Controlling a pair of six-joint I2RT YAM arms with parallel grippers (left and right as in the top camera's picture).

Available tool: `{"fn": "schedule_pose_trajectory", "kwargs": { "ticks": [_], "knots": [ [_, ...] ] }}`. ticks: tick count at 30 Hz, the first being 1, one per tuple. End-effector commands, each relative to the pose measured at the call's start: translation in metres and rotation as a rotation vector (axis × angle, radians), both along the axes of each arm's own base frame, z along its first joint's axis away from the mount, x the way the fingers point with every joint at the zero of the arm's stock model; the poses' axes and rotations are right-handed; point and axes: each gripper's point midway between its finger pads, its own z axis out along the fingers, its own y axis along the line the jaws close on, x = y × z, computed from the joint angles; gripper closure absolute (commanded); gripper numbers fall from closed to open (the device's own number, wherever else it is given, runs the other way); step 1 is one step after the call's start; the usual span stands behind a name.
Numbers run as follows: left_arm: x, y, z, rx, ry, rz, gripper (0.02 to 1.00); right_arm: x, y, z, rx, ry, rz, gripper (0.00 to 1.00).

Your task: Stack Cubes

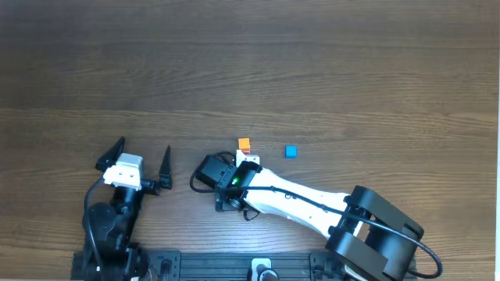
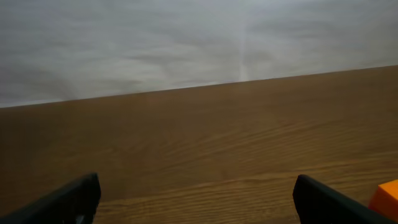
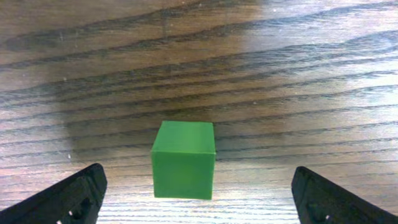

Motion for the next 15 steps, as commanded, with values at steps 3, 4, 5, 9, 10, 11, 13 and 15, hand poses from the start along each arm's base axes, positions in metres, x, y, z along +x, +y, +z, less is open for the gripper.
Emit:
{"fn": "schedule_pose_trajectory", "kwargs": {
  "ticks": [3,4,5,9,10,11,13,15],
  "knots": [
    [0.0001,-0.0006,-0.0019,0.021,-0.005,-0.003,0.02,0.0052,0.0053,0.0004,-0.007,-0.028,-0.002,0.06],
    [0.0001,-0.0006,-0.0019,0.021,-0.005,-0.003,0.018,0.0049,0.0053,-0.0003,-0.009,-0.028,-0.001,0.06],
    [0.0001,-0.0006,-0.0019,0.021,-0.005,-0.003,0.02,0.0045,0.0052,-0.0014,-0.012,-0.026,0.0,0.06],
    [0.0001,-0.0006,-0.0019,0.021,-0.005,-0.003,0.018,0.0037,0.0067,-0.0043,-0.014,-0.024,-0.002,0.062],
    [0.0001,-0.0006,-0.0019,0.021,-0.005,-0.003,0.018,0.0041,0.0073,-0.0047,-0.012,-0.026,-0.002,0.06],
    [0.0001,-0.0006,-0.0019,0.021,-0.005,-0.003,0.023,0.0044,0.008,-0.0048,-0.009,-0.027,-0.002,0.062],
    [0.0001,-0.0006,-0.0019,0.021,-0.005,-0.003,0.018,0.0047,0.0085,-0.0051,-0.008,-0.028,-0.002,0.077],
    [0.0001,-0.0006,-0.0019,0.021,-0.005,-0.003,0.018,0.0046,0.0083,-0.0055,-0.009,-0.027,-0.002,0.102]
  ]
}}
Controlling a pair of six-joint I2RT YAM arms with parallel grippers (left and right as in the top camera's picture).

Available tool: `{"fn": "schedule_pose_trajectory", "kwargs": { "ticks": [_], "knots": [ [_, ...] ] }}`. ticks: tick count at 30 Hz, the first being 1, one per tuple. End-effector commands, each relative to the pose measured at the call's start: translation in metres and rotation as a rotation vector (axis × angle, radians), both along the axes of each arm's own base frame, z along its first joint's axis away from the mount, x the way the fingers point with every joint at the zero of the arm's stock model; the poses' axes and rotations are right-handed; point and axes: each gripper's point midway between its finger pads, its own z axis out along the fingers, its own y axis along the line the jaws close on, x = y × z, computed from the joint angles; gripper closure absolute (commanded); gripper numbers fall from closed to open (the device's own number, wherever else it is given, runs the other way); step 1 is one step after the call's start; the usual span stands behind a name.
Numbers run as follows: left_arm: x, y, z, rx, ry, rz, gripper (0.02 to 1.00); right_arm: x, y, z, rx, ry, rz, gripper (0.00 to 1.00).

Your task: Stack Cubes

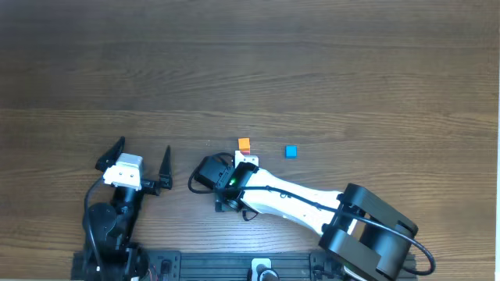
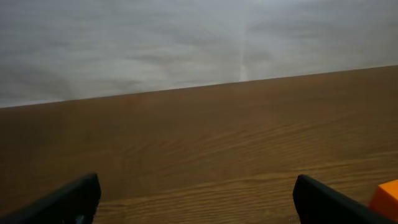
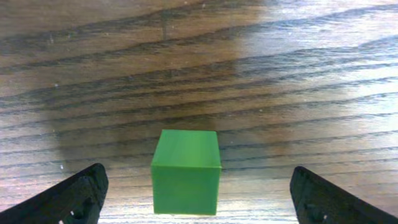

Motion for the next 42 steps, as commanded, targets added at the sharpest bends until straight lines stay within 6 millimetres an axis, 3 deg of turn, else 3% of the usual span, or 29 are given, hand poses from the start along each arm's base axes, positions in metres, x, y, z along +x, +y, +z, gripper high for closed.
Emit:
{"fn": "schedule_pose_trajectory", "kwargs": {
  "ticks": [1,11,14,19,35,42],
  "knots": [
    [0.0001,-0.0006,-0.0019,0.021,-0.005,-0.003,0.018,0.004,0.0065,0.0023,0.003,-0.024,-0.005,0.119],
    [0.0001,-0.0006,-0.0019,0.021,-0.005,-0.003,0.023,0.004,0.0065,0.0021,0.003,-0.024,-0.004,0.397],
    [0.0001,-0.0006,-0.0019,0.021,-0.005,-0.003,0.018,0.0041,0.0066,0.0021,0.003,-0.024,-0.004,0.421],
    [0.0001,-0.0006,-0.0019,0.021,-0.005,-0.003,0.02,0.0046,0.0074,0.0022,0.007,-0.026,-0.004,0.544],
    [0.0001,-0.0006,-0.0019,0.021,-0.005,-0.003,0.018,0.0072,0.0121,0.0026,0.026,-0.037,-0.005,0.715],
    [0.0001,-0.0006,-0.0019,0.021,-0.005,-0.003,0.02,0.0073,0.012,0.0026,0.025,-0.037,-0.005,0.851]
  ]
}}
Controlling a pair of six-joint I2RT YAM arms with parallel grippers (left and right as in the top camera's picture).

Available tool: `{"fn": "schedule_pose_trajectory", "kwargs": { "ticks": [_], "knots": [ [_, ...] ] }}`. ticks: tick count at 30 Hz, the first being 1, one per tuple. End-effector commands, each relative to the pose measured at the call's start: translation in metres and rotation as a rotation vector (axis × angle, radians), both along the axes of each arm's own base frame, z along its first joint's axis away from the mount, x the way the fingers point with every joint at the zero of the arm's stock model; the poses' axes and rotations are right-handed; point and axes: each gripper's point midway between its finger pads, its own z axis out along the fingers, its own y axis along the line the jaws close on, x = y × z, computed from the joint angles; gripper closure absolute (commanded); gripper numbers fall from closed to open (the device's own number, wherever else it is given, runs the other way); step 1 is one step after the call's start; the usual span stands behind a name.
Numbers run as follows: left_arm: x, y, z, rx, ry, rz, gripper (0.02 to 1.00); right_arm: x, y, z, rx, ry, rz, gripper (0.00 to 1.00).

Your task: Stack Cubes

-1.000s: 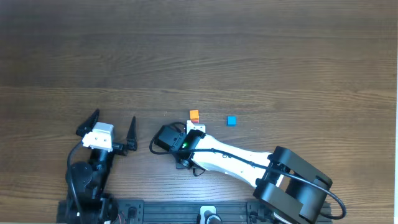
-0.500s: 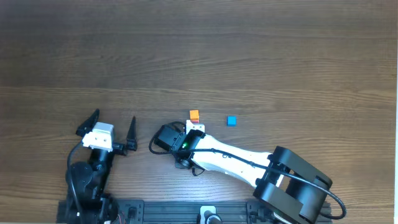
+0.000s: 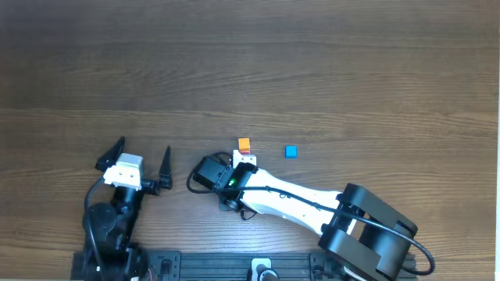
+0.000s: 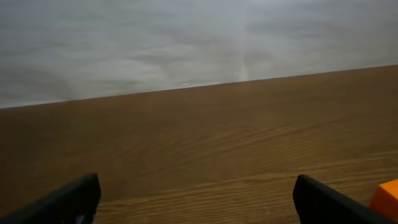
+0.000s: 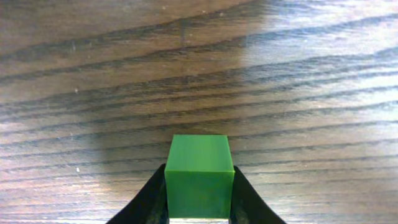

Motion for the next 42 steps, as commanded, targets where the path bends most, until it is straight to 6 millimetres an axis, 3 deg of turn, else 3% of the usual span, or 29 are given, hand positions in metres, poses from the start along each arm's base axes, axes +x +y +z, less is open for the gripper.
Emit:
{"fn": "schedule_pose_trajectory", "kwargs": {
  "ticks": [1,7,14,20,25,28,32,42],
  "knots": [
    [0.0,-0.001,-0.002,0.018,-0.004,-0.003,0.018,0.005,0.006,0.002,0.002,-0.024,-0.002,0.869],
    [0.0,-0.001,-0.002,0.018,-0.004,-0.003,0.02,0.007,0.005,0.008,-0.011,-0.034,-0.003,0.941],
    [0.0,-0.001,-0.002,0.018,-0.004,-0.003,0.018,0.033,0.003,0.065,-0.094,-0.12,-0.004,0.989],
    [0.0,-0.001,-0.002,0.018,-0.004,-0.003,0.018,0.069,0.011,0.122,-0.062,-0.199,0.027,0.991],
    [0.0,-0.001,-0.002,0.018,-0.004,-0.003,0.018,0.104,0.004,0.146,-0.025,-0.234,0.025,0.989],
    [0.0,-0.001,-0.002,0.018,-0.004,-0.003,0.018,0.115,-0.002,0.143,-0.016,-0.208,0.022,0.991],
    [0.0,-0.001,-0.002,0.018,-0.004,-0.003,0.02,0.123,-0.009,0.125,-0.034,-0.15,0.021,0.989],
    [0.0,-0.001,-0.002,0.018,-0.004,-0.003,0.018,0.12,-0.004,0.097,-0.046,-0.064,0.021,0.991]
  ]
}}
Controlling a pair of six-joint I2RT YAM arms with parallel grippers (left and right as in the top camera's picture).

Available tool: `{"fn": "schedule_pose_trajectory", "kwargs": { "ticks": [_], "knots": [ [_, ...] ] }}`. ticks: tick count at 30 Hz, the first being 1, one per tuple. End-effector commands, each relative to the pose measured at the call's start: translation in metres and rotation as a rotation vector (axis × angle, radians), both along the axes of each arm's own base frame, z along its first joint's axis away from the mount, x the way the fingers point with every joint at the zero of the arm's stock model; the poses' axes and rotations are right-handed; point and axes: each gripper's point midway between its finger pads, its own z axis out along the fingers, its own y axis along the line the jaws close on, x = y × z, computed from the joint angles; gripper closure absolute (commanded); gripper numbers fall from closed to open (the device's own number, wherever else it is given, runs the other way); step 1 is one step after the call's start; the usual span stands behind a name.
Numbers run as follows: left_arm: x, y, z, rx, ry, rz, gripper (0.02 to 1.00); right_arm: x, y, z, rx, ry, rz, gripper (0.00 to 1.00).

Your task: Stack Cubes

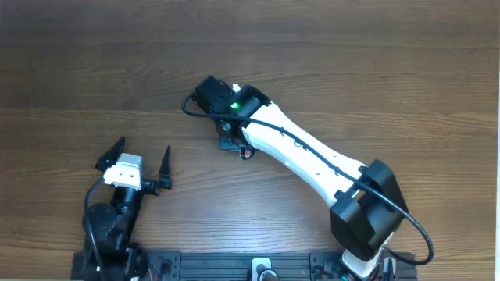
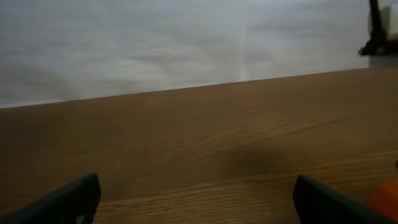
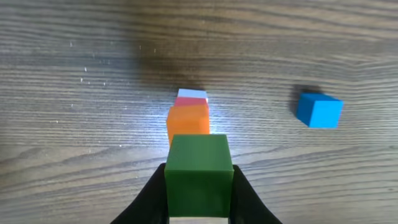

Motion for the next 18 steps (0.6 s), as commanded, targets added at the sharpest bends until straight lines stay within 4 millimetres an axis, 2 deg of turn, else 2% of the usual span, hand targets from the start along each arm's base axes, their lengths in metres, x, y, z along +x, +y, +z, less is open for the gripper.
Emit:
{"fn": "schedule_pose_trajectory", "kwargs": {
  "ticks": [1,18],
  "knots": [
    [0.0001,-0.0006,-0.0019,0.018,-0.004,-0.003,0.018,0.0011,0.0058,-0.0056,0.017,0.026,0.009,0.991],
    [0.0001,-0.0006,-0.0019,0.018,-0.004,-0.003,0.018,0.0053,0.0001,-0.012,0.022,0.042,-0.015,0.989]
  ]
}}
